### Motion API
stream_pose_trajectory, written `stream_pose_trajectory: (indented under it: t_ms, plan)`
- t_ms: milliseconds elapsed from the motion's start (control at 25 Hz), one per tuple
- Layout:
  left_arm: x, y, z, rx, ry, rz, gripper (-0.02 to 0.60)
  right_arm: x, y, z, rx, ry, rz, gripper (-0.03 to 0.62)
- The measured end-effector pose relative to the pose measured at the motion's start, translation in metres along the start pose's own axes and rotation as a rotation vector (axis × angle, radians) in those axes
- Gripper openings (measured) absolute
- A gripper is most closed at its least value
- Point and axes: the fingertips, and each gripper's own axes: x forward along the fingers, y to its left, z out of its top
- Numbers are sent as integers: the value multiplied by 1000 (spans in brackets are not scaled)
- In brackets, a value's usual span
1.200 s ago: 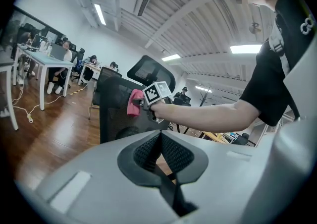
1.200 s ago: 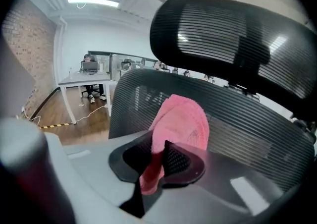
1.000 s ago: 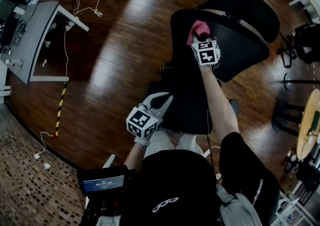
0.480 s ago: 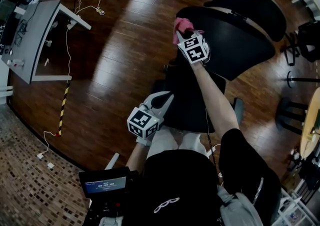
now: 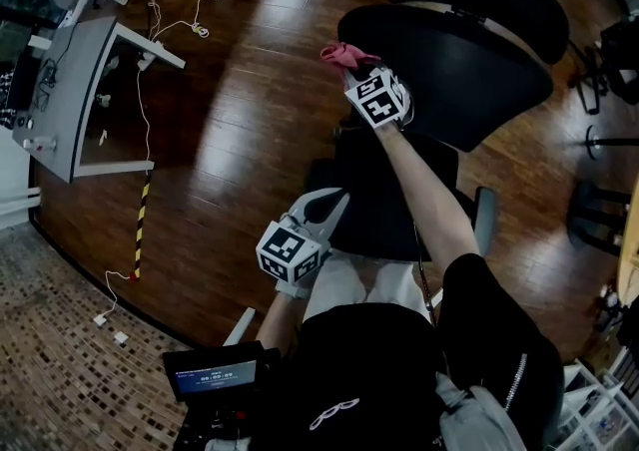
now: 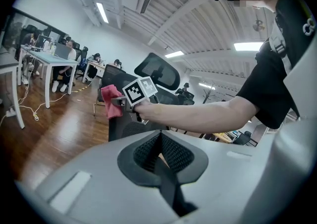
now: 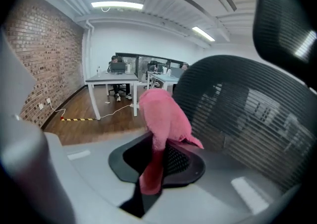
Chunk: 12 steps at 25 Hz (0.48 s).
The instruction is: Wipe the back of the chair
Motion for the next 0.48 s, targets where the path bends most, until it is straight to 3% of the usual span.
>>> stream_pose_trajectory:
  t_ms: [480]
  plan:
    - [48,-45,-9,42,64,-82,-9,-52,-61,-54,74,-2,-80,40]
